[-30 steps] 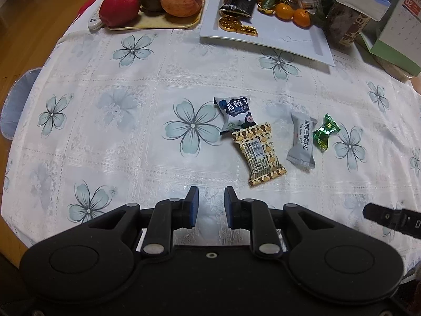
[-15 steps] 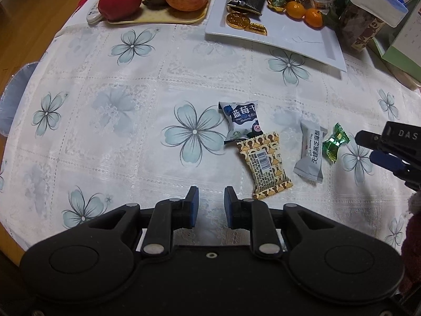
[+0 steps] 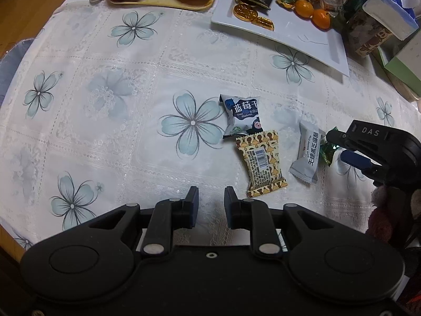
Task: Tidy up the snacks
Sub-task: 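Grasp the green foil candy with the right tool while the left tool approaches the white sesame packet, then grasp the white sesame crisp packet with the left tool while the right tool holds the green candy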
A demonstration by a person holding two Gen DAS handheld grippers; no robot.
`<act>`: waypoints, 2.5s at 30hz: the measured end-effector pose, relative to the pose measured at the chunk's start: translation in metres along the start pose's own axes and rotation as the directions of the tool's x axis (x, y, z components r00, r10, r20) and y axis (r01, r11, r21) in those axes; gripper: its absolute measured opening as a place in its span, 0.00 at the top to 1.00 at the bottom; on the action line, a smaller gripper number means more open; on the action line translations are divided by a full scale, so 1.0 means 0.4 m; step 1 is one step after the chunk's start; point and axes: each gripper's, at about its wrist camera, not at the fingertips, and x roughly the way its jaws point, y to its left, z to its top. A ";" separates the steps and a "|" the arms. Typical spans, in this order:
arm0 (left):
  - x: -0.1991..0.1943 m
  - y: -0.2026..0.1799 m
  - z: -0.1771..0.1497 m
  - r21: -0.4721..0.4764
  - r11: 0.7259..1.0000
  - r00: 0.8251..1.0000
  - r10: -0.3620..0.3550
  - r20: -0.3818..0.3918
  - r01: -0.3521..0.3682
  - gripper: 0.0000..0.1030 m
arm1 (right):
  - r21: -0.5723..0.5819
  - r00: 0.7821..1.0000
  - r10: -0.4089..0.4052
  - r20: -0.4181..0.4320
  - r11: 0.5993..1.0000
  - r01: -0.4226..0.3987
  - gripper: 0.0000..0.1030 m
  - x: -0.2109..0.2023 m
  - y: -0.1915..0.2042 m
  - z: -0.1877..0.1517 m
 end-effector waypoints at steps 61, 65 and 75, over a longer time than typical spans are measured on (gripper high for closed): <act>0.054 -0.046 -0.034 0.045 0.999 1.000 0.016 0.001 -0.016 0.71 | -0.169 0.973 -0.045 -0.225 0.986 0.006 0.80 -0.142 -0.177 -0.196; 0.043 -0.052 -0.033 0.044 0.999 0.999 -0.005 0.049 0.002 0.68 | -0.194 0.975 -0.059 -0.214 0.981 0.016 0.80 -0.139 -0.168 -0.202; 0.019 -0.053 -0.038 0.039 0.999 0.996 -0.024 0.090 0.021 0.68 | -0.218 0.975 -0.068 -0.210 0.976 0.021 0.79 -0.135 -0.170 -0.220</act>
